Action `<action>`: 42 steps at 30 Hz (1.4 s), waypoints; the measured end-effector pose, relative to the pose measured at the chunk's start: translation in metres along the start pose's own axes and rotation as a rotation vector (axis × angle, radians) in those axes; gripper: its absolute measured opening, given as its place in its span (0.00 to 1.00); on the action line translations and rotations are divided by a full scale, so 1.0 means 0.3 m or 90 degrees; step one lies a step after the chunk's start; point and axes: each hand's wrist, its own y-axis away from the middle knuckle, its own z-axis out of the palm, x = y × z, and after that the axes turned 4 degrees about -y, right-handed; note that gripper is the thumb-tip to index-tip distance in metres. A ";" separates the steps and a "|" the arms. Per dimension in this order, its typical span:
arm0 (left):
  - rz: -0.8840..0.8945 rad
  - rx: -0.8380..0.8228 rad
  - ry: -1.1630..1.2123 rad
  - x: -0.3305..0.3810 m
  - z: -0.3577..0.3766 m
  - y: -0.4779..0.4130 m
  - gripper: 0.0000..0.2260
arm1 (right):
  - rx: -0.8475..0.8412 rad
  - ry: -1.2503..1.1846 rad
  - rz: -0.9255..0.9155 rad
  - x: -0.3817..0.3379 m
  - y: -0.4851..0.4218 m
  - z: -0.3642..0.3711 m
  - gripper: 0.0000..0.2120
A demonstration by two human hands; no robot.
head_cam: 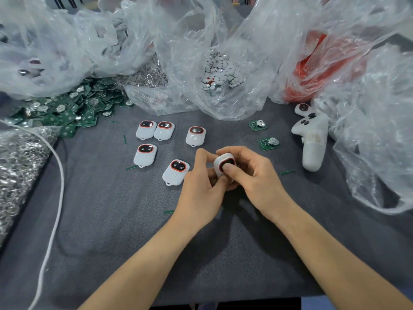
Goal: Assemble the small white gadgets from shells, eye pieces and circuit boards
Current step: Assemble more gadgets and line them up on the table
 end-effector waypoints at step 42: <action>-0.002 -0.040 0.142 0.030 -0.041 0.021 0.02 | -0.056 -0.167 0.073 -0.001 -0.007 -0.016 0.13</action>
